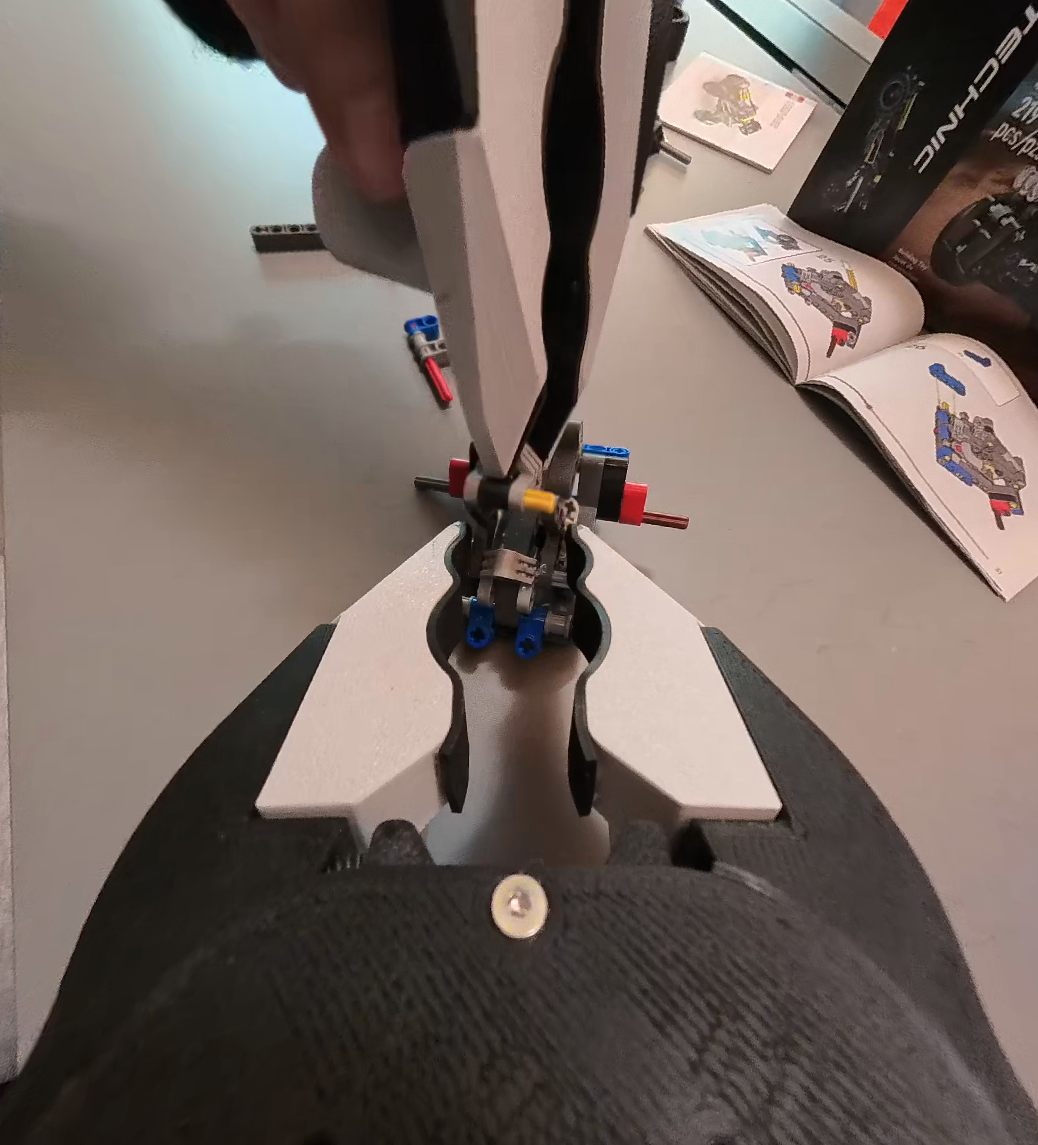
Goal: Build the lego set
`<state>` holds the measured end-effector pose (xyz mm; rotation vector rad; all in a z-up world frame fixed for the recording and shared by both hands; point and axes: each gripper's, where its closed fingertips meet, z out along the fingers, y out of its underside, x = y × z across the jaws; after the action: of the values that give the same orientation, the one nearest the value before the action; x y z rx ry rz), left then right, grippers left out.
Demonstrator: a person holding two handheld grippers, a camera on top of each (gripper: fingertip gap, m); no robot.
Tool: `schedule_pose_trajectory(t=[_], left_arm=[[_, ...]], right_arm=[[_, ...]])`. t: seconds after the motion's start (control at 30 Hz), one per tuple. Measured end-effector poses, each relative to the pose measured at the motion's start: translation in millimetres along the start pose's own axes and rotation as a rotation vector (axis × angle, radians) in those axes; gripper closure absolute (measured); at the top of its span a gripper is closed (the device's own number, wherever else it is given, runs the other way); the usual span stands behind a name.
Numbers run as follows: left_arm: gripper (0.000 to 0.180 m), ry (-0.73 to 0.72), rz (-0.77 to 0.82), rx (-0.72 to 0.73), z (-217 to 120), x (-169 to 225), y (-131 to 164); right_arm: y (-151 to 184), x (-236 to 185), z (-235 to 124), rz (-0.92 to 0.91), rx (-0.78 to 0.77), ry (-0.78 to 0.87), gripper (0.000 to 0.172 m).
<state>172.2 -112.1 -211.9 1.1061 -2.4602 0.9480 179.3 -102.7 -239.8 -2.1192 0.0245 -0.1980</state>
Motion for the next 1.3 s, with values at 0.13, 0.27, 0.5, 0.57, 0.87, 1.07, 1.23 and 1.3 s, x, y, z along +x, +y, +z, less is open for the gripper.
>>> schedule_pose_trajectory(t=[0.13, 0.27, 0.5, 0.57, 0.87, 1.07, 1.23, 1.3], left_arm=[[0.174, 0.137, -0.077, 0.071, -3.8, 0.3, -3.1], [0.174, 0.158, -0.081, 0.118, -3.2, -1.9, -4.2], [0.174, 0.169, -0.079, 0.137, -1.8, -2.9, -5.0], [0.175, 0.180, -0.087, 0.140, -0.6, -3.7, -5.1], [0.175, 0.246, -0.169, 0.201, -0.6, -8.3, -7.8], [0.175, 0.292, -0.198, 0.221, -1.9, -5.7, -10.3], [0.175, 0.270, -0.140, 0.286, -6.7, -5.1, -17.1], [0.173, 0.211, -0.068, 0.310, -7.9, -5.4, -19.7]], right_arm=[[0.2, 1.0, -4.3, -0.016, 0.009, 0.004, 0.143], [-2.3, 6.3, -17.1, -0.012, 0.033, 0.025, 0.144], [-11.8, 14.5, -32.1, 0.021, 0.129, 0.045, 0.149], [-18.7, 13.0, -33.5, 0.026, 0.185, 0.030, 0.152], [-14.6, 11.4, -22.0, -0.065, 0.142, 0.052, 0.155], [-23.1, 11.1, -17.2, -0.283, 0.164, 0.140, 0.161], [-28.5, 15.5, -18.7, -0.386, 0.150, 0.214, 0.165], [-29.6, 15.2, -19.9, -0.335, 0.168, 0.191, 0.167]])
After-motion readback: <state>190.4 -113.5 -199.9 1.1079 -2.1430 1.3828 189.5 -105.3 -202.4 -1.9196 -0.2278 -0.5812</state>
